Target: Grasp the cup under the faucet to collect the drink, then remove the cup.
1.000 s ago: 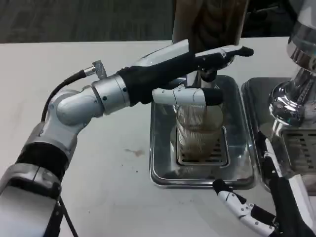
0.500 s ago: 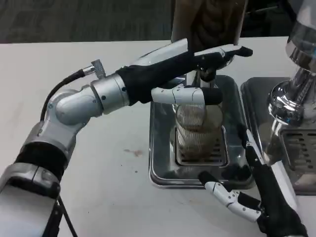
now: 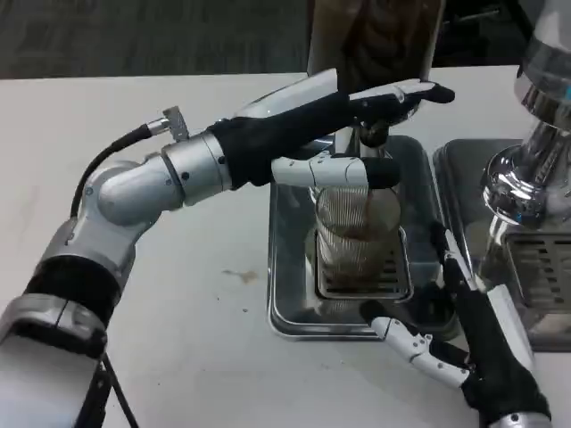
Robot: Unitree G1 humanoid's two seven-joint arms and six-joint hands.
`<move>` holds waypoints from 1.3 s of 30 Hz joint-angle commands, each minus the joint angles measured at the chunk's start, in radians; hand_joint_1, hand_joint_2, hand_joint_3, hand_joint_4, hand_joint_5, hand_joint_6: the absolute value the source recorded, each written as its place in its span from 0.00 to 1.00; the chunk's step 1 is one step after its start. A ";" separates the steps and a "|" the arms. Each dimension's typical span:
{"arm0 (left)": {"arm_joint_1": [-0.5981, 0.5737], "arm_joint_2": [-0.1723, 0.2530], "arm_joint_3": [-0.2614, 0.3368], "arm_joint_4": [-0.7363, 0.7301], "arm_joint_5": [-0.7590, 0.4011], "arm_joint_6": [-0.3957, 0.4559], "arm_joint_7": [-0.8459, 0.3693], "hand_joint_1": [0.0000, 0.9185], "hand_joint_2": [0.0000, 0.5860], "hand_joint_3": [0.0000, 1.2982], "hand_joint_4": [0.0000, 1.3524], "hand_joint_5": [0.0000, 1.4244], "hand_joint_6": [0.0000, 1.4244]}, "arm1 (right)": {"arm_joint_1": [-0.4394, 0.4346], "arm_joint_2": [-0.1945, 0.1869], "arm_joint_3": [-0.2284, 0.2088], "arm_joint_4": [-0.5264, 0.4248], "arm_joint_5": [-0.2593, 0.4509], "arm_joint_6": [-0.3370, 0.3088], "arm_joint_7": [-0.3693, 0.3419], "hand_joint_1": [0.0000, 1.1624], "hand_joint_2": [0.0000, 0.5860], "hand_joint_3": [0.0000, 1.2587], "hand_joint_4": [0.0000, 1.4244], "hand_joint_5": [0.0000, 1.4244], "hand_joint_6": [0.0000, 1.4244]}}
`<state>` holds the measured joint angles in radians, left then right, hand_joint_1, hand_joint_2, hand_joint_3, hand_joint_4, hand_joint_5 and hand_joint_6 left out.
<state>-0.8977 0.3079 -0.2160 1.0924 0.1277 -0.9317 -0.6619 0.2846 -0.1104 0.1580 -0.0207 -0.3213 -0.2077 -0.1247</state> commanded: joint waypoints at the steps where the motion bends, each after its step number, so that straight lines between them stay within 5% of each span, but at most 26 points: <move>1: 0.025 0.028 -0.010 0.019 0.033 0.032 -0.014 0.00 0.10 0.09 0.00 0.03 0.00 | -0.026 -0.002 -0.021 0.031 0.011 -0.020 -0.009 0.49 0.31 0.00 0.00 0.00 0.00; 39: 0.055 0.036 0.001 -0.015 0.009 0.034 -0.027 0.00 0.10 0.10 0.00 0.04 0.00 | -0.243 -0.010 -0.026 0.202 0.047 -0.037 0.020 0.48 0.34 0.00 0.00 0.00 0.00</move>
<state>-0.8782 0.3154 -0.2112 1.0654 0.1192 -0.9307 -0.6628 0.0536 -0.1202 0.1355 0.1651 -0.2867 -0.2213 -0.1112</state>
